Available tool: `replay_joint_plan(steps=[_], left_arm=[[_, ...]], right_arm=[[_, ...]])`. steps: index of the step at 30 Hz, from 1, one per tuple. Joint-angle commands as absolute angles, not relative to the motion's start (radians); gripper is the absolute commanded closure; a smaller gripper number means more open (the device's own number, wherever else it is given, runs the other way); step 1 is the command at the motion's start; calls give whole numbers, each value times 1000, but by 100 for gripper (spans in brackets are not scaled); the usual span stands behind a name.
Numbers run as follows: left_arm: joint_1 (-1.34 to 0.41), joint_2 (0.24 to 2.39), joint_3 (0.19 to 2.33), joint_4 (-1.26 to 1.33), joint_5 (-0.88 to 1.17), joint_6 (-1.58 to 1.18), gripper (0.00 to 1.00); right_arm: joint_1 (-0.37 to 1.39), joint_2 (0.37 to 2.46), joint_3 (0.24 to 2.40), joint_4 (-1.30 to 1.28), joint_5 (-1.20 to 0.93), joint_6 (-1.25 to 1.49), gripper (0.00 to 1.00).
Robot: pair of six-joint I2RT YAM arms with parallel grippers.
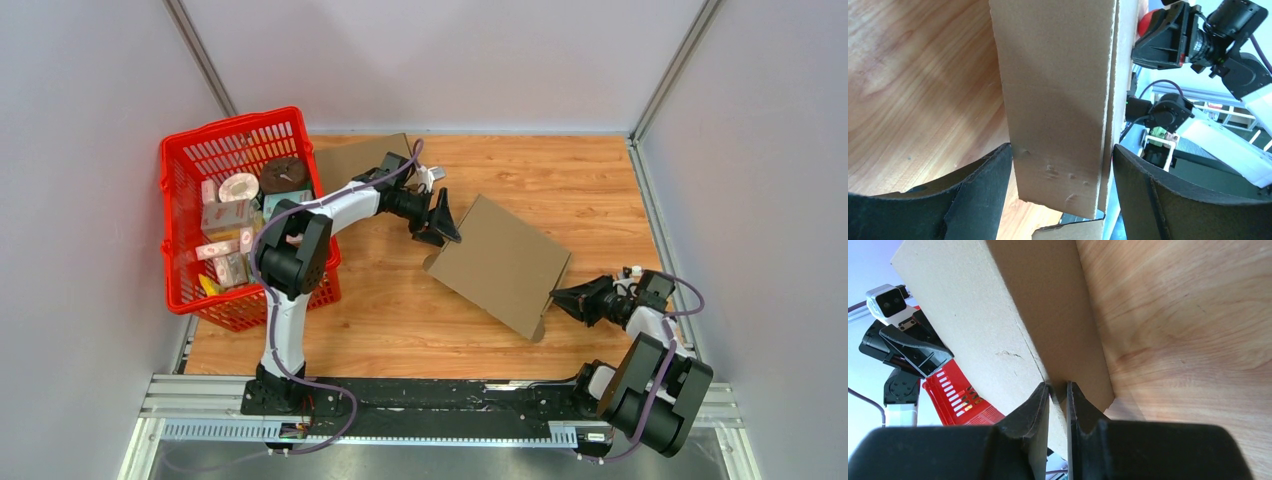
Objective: Fold the paper box
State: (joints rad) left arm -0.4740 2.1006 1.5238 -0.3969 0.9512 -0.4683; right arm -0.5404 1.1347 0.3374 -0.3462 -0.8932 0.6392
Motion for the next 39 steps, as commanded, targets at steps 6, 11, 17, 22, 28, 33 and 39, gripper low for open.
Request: replay_joint_plan(steps=[6,11,17,22,28,33,39], left_arm=[[-541,2082,1499,-238,1121,-533,19],[-572,2033,1460,-130,1124,-601,26],[-551,1961,1411,-153,1069,-606,53],[-512,1908,1375,-216,997,-626,70],[-462,1833,1305,-253,920,-709,83],[-451,1815,1258,-207,907,-940,76],[-439,1711,1264,-288,881,-1097,77]], right_arm=[[-546,1166,290,-370,-735,601,89],[-545,1141,288,-371,-738,598,86],[-511,992,350,-457,-713,584,57],[-336,777,477,-595,-534,644,28],[-99,632,819,-765,-85,510,12],[484,791,1004,-707,133,316,0],[1159,1030,1065,-635,641,-27,0]])
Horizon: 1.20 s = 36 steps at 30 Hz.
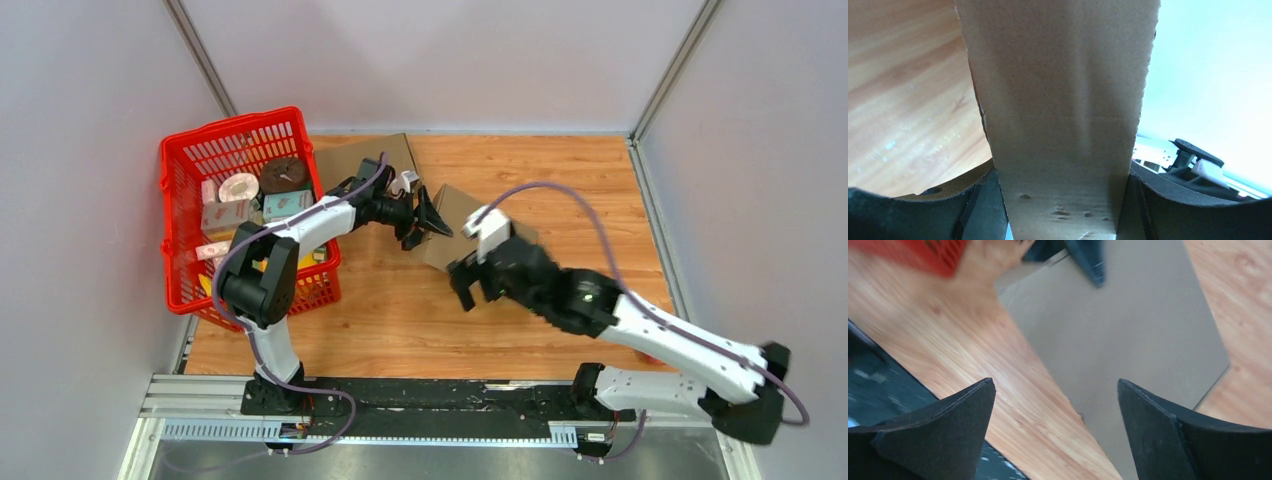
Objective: Fold the paper box
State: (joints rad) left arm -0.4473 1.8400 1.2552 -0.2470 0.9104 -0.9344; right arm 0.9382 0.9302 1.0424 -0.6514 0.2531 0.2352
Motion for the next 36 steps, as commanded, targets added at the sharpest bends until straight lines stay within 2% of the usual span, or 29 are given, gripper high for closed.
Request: replay_joint_plan(steps=[1,7,11,16,23,25,26,27,29,30,32,36], left_arm=[[-440,1695,1273,-304,877,-1107,77],[-439,1628,1298,-403,914,-1153,78],[-439,1597,1255,-411,934,-1170,80],[-439,1562,1229,-417,954,-1184,80],[-439,1542,1216,-404,965,-1196,78],[-439,1542,1213,-402,969,-1192,77],[-439,1537,1213,-409,971,-1189,75],[-439,1531,1212,-410,971,-1186,63],[-436,1523,1212,-397,968,-1180,45],[-433,1511,1212,-387,966,-1178,33],[-413,1494,1207,-355,956,-1174,27],[-365,1427,1187,-342,924,-1132,26]], right_arm=[[1196,1099,1090,-638,687,-75,0],[1319,1198,1051,-536,889,-239,0],[1322,1216,970,-326,1001,-381,0],[1324,1224,901,-201,974,-474,0],[1309,1275,822,58,1040,-613,0],[1302,1298,808,121,1092,-646,7],[1304,1299,804,126,1097,-652,12],[1304,1299,802,118,1097,-643,23],[1304,1295,795,115,1120,-643,30],[1305,1287,792,114,1129,-638,32],[1307,1255,798,55,1131,-583,41],[1310,1181,787,-66,1115,-470,51]])
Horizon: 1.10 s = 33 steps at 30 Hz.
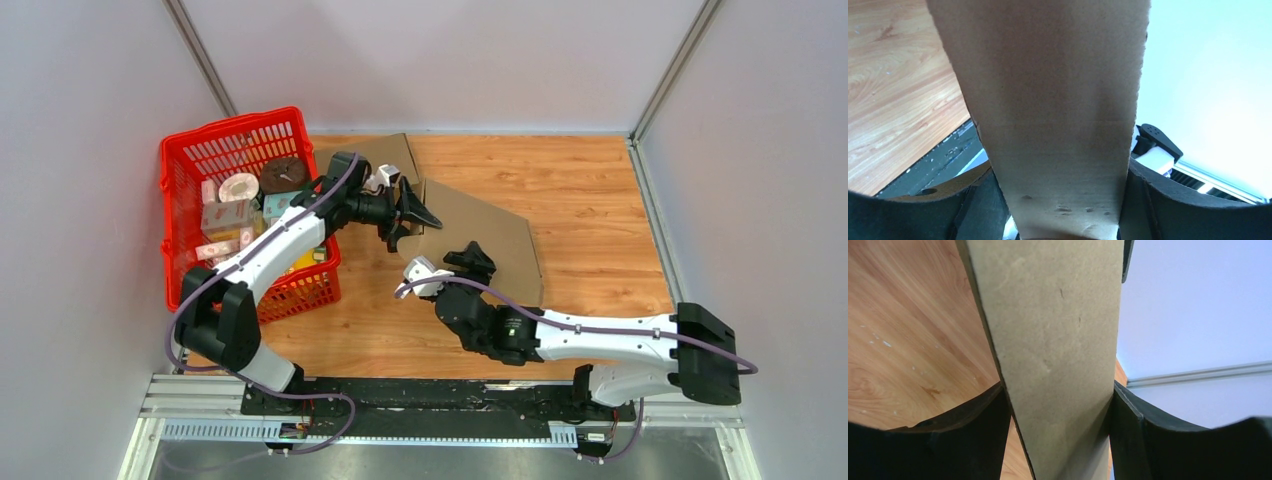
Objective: Fold the paper box
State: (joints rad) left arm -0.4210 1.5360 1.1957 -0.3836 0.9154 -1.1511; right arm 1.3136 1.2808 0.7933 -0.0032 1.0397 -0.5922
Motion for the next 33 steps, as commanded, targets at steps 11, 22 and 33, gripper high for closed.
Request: replay_joint_plan(steps=[11,22,33], left_arm=[[-196,1322,1242,-490,875,-913,24],[-143,1374,1175,-221,887,-1267,22],[-150,1211,1280,-388,738,-811,39]], right_arm=[[1350,1118,857,-463,1141,-191,52],[1377,1025,884,-638,1133,-90,53],[1060,973,1095,-791,566,41,49]])
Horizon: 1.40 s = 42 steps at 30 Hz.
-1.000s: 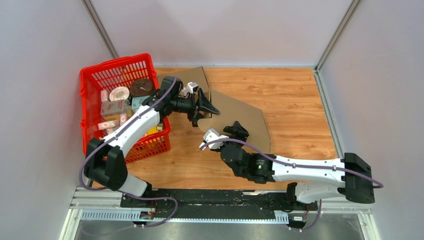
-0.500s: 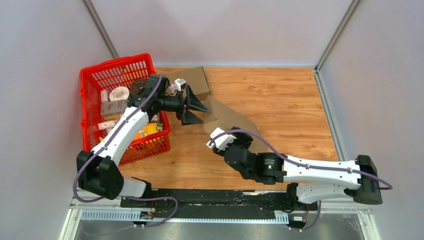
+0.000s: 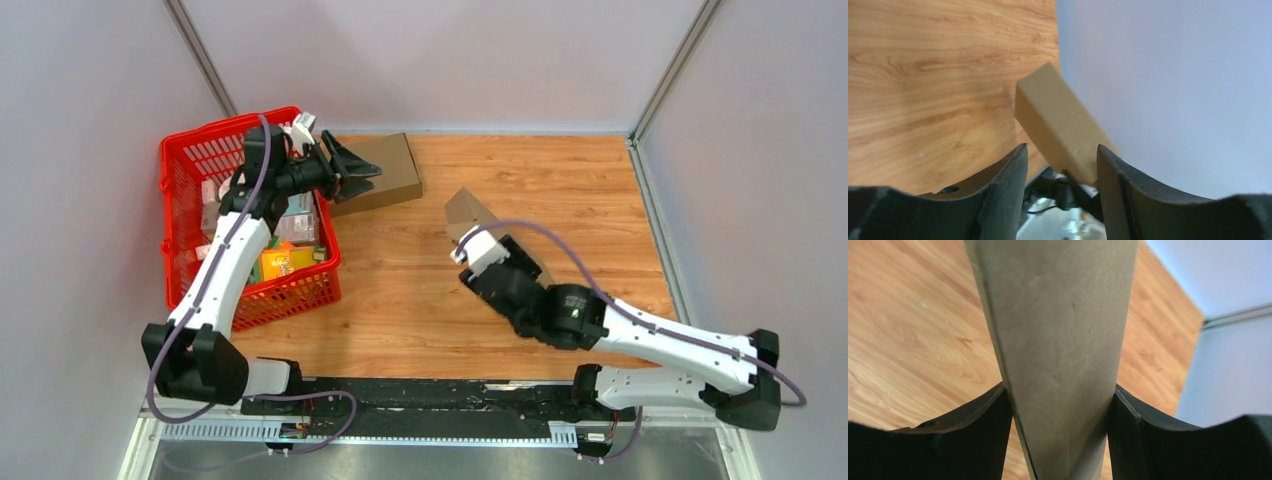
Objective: Fold the paper box
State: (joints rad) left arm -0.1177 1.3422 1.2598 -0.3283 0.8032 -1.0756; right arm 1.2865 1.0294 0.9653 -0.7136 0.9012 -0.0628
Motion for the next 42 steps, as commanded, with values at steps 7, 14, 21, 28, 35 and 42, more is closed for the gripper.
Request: replay_joint_plan(steps=[7,14,21,28,35,42], left_arm=[[-414,999,1166,-463,559,-405,48],[-492,888,961,-374,502,-304,51],[-566,900,854,-200,298,-212,53],[-574,934,865,-112,310,-190,38],[-572,976,864,-112,397,-169,46],[-598,1054,890,-106,440,-173,41]], right_arm=[[804,1107,1256,-992,-174,45,52],[805,1276,1339,-1061,-216,14,47],[804,1397,1391,-1115,-241,-89,43],[807,1483,1482,-1157,-241,-118,43],[807,1499,1508,-1160,-242,-121,46],[815,1482,1490,-1140,-230,-121,45]])
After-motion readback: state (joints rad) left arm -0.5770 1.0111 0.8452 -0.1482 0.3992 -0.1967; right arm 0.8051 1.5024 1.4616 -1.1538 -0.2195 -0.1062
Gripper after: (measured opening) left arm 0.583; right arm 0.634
